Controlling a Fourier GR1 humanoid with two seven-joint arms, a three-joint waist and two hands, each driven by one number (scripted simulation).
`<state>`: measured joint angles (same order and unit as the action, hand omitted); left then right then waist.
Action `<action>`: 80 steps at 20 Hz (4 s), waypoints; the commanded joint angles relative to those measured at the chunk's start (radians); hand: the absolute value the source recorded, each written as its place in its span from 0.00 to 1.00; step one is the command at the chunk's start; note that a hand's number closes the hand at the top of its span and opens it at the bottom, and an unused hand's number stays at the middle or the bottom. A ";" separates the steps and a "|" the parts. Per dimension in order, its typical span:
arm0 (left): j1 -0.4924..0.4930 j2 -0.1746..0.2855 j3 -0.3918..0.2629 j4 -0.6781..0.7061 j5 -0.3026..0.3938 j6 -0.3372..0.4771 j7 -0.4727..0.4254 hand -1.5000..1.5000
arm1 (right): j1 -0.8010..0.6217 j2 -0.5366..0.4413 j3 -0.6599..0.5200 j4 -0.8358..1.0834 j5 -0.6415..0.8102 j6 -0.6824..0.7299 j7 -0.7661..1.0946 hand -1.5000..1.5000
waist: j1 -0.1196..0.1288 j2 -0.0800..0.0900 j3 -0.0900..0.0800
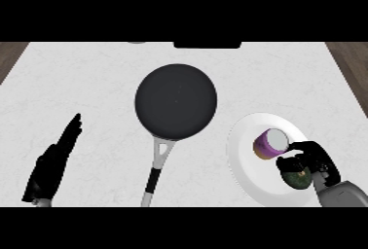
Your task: Pick the squash from the plate and place it in the pan
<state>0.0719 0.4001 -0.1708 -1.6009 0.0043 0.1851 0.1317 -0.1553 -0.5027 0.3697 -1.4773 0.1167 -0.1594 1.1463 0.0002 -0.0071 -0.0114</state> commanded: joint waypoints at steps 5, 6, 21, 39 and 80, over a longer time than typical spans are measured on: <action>-0.050 -0.020 0.036 0.050 -0.007 -0.020 -0.004 0.50 | 0.026 0.064 -0.039 -0.047 0.032 -0.023 0.140 1.00 | -0.005 0.006 0.011; -0.030 -0.039 0.013 0.040 -0.024 -0.010 0.004 0.50 | 0.038 0.115 -0.010 -0.024 0.083 -0.078 0.114 1.00 | -0.002 0.006 0.011; -0.008 -0.020 0.021 -0.004 -0.028 -0.027 0.014 0.50 | -0.280 -0.194 0.153 -0.126 0.555 -0.031 -0.409 1.00 | 0.012 0.002 0.011; 0.013 -0.029 0.049 -0.031 -0.044 -0.082 -0.003 0.50 | -0.768 0.291 0.010 0.365 0.540 -0.032 -0.598 1.00 | 0.033 0.012 0.011; -0.031 -0.102 0.040 0.059 -0.085 -0.077 -0.045 0.50 | -0.900 0.488 -0.481 1.082 -0.115 -0.560 -1.294 0.00 | 0.049 0.024 0.012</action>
<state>-0.0069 0.2980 -0.1471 -1.5552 -0.0863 0.1053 0.1312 -1.0841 -0.0054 -0.0441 -0.4040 0.0443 -0.6851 -0.0693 0.0765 0.0250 0.0012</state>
